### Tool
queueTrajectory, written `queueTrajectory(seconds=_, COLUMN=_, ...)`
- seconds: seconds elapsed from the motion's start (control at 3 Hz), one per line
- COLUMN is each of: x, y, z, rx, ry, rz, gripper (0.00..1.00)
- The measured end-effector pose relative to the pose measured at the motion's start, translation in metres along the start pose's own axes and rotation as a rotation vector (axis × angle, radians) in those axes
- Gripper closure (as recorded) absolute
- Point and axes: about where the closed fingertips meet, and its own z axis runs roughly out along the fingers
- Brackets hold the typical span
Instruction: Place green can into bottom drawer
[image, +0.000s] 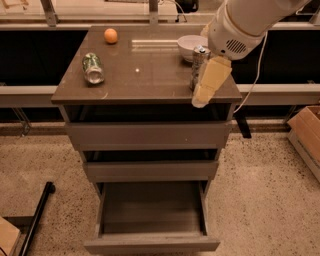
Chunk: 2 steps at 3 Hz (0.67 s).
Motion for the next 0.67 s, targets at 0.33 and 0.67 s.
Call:
queueTrajectory(seconds=0.33, x=0.0, y=0.0, z=0.0, rx=0.0, ry=0.0, rz=0.0, gripper=0.0)
queueTrajectory(seconds=0.67, x=-0.005, y=-0.004, z=0.014, rx=0.018, ry=-0.024, rz=0.05, gripper=0.0)
